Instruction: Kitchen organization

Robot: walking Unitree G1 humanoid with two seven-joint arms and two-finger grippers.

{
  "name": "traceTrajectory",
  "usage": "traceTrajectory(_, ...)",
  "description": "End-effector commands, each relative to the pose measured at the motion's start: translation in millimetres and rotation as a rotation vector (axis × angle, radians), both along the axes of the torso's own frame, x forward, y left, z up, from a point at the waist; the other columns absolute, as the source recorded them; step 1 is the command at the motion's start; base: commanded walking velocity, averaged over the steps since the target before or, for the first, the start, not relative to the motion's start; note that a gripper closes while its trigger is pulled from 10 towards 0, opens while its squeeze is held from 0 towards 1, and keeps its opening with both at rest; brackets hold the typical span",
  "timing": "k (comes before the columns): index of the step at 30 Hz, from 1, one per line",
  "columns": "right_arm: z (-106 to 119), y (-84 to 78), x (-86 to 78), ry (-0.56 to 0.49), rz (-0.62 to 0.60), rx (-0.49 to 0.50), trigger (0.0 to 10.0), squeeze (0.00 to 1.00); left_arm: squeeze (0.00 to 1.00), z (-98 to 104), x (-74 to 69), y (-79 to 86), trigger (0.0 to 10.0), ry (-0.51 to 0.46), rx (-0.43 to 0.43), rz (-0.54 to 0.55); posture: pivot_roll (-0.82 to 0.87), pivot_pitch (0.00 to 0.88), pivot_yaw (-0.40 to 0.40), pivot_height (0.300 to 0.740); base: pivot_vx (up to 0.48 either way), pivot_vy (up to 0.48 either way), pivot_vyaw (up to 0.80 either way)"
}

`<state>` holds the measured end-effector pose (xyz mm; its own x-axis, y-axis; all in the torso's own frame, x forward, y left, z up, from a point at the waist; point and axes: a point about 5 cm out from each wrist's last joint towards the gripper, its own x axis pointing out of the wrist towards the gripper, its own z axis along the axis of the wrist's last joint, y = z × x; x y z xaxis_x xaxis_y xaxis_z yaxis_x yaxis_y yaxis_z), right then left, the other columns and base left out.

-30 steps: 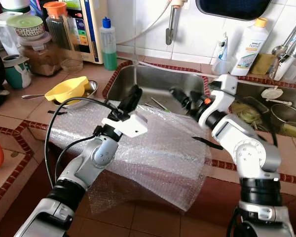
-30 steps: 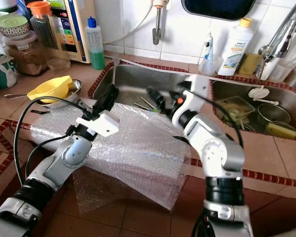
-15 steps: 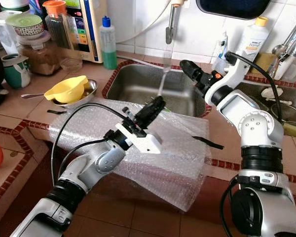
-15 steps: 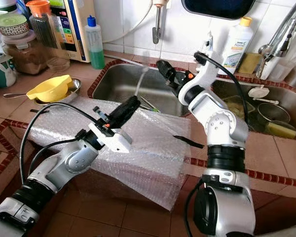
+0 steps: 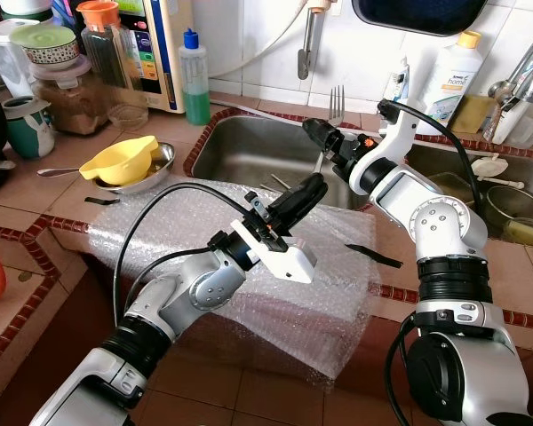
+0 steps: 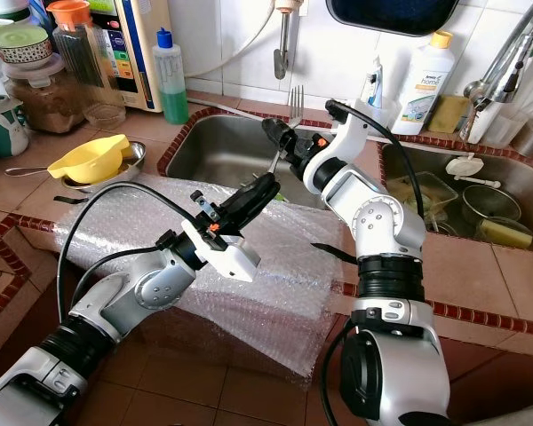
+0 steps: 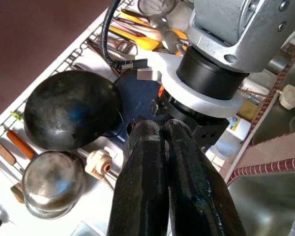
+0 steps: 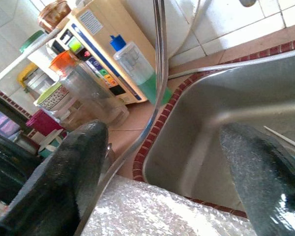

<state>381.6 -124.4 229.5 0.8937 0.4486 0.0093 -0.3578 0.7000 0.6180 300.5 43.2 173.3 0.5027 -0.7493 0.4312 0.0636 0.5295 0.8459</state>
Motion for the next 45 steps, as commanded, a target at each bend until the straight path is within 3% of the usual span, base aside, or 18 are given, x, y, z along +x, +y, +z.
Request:
traceTrajectory(1, 4, -3.6, 3.1, 0.002, -0.027, -0.002, 0.0, 0.00, 0.00, 4, 2.1, -0.6, 0.0, -0.012, 0.002, -0.001, 0.02, 0.000, -0.063, 0.740, 0.000, 0.000, 0.00)
traceTrajectory(6, 2, -6.8, 3.9, 0.017, -0.046, -0.005, 0.0, 0.00, 0.00, 2, 2.0, -0.7, 0.0, -0.009, 0.013, 0.000, 0.02, 0.000, -0.062, 0.740, 0.000, 0.000, 0.00)
traceTrajectory(11, -3, -9.5, 6.4, 0.103, -0.069, 0.001, 0.0, 0.00, 0.00, 1, 2.5, -1.9, 0.0, -0.007, 0.021, -0.004, 0.02, 0.000, -0.062, 0.740, 0.000, 0.000, 0.00)
traceTrajectory(25, -5, -8.3, 7.0, 0.130, -0.061, 0.000, 0.0, 0.00, 0.00, 0, 4.4, -2.1, 0.0, -0.015, 0.047, -0.003, 0.02, 0.000, -0.061, 0.740, 0.000, 0.000, 0.00)
traceTrajectory(26, -4, -8.7, 7.1, 0.130, -0.062, 0.000, 0.0, 0.00, 0.00, -1, 4.8, -1.8, 1.5, -0.017, 0.052, -0.001, 0.02, 0.000, -0.062, 0.740, 0.000, 0.000, 0.00)
traceTrajectory(27, -4, -8.8, 7.1, 0.129, -0.063, 0.000, 0.0, 0.00, 0.00, -1, 4.9, -1.7, 1.5, -0.016, 0.052, -0.001, 0.02, 0.000, -0.062, 0.740, 0.000, 0.000, 0.00)
traceTrajectory(29, -4, -9.3, 7.1, 0.130, -0.068, -0.007, 0.0, 0.00, 0.00, 0, 6.4, -0.6, 3.7, -0.020, 0.057, 0.008, 0.02, 0.000, -0.062, 0.740, 0.000, 0.000, 0.00)
traceTrajectory(31, -4, -9.6, 7.1, 0.130, -0.072, -0.011, 0.0, 0.00, 0.00, 0, 7.0, -0.3, 3.7, -0.018, 0.058, 0.010, 0.02, 0.000, -0.062, 0.740, 0.000, 0.000, 0.00)
traceTrajectory(32, -5, -10.3, 6.9, 0.137, -0.078, -0.010, 0.0, 0.00, 0.00, -1, 9.3, 0.6, 4.6, -0.002, 0.060, 0.021, 0.02, 0.000, -0.063, 0.740, 0.000, 0.000, 0.00)
traceTrajectory(36, -7, -11.5, 6.6, 0.145, -0.083, -0.010, 0.0, 0.00, 0.00, -1, 12.0, 0.6, 5.3, 0.004, 0.066, 0.037, 0.02, 0.000, -0.064, 0.740, 0.000, 0.000, 0.00)
traceTrajectory(37, -7, -12.0, 6.5, 0.146, -0.084, -0.011, 0.0, 0.00, 0.00, -1, 13.0, 0.3, 6.8, 0.005, 0.070, 0.041, 0.02, 0.000, -0.064, 0.740, 0.000, 0.000, 0.00)
traceTrajectory(38, -7, -12.5, 6.4, 0.147, -0.086, -0.013, 0.0, 0.00, 0.00, -2, 14.0, 0.0, 10.0, 0.002, 0.078, 0.049, 0.02, 0.000, -0.064, 0.740, 0.000, 0.000, 0.00)
traceTrajectory(40, -8, -14.2, 6.5, 0.149, -0.095, -0.018, 0.0, 0.00, 0.00, -3, 16.8, 0.6, 10.0, 0.020, 0.075, 0.065, 0.01, 0.000, -0.063, 0.740, 0.000, 0.000, 0.00)
traceTrajectory(41, -8, -14.9, 6.7, 0.147, -0.098, -0.020, 0.0, 0.00, 1.00, -2, 17.5, 1.1, 10.0, 0.026, 0.065, 0.068, 0.01, 0.000, -0.064, 0.740, 0.000, 0.000, 0.00)
traceTrajectory(45, -7, -14.6, 9.6, 0.135, -0.107, -0.033, 0.0, 0.00, 1.00, -2, 17.9, 3.2, 10.0, 0.055, 0.036, 0.067, 0.02, 0.000, -0.067, 0.740, 0.000, 0.000, 0.00)
